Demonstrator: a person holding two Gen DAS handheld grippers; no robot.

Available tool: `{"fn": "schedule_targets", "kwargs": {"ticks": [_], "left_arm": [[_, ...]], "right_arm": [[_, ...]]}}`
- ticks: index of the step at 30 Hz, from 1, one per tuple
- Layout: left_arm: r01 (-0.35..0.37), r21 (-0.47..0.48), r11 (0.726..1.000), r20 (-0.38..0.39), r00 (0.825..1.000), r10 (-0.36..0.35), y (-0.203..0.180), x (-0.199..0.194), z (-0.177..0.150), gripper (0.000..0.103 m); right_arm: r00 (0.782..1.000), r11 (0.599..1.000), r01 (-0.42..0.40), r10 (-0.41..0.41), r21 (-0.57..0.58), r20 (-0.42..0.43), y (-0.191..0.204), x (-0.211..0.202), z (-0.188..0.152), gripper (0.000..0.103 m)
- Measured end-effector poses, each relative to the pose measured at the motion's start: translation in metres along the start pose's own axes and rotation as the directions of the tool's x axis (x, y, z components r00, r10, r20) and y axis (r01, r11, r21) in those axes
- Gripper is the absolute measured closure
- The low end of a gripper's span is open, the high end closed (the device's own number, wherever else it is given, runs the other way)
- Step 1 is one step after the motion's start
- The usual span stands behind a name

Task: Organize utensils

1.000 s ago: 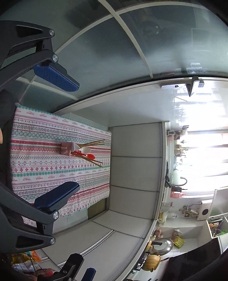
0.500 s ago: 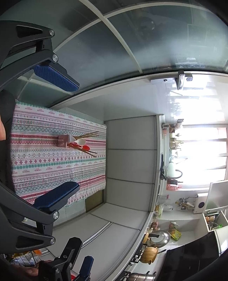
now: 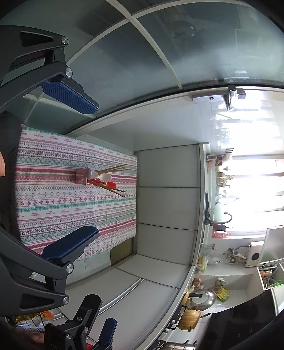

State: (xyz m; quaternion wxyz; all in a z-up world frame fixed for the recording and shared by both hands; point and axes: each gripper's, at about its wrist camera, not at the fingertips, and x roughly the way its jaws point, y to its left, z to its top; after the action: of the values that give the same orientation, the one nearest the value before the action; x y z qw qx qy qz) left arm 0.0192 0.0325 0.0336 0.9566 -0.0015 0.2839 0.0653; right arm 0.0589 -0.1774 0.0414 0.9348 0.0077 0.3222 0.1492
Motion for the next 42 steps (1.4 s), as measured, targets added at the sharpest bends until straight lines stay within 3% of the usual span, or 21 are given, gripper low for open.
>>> {"fn": "schedule_targets", "kwargs": {"ticks": [42], "left_arm": [[0.045, 0.014, 0.999, -0.007, 0.999, -0.045, -0.004, 0.004, -0.002, 0.0]], "right_arm": [[1.0, 1.0, -0.01, 0.01, -0.009, -0.011, 0.008, 0.012, -0.004, 0.0]]}}
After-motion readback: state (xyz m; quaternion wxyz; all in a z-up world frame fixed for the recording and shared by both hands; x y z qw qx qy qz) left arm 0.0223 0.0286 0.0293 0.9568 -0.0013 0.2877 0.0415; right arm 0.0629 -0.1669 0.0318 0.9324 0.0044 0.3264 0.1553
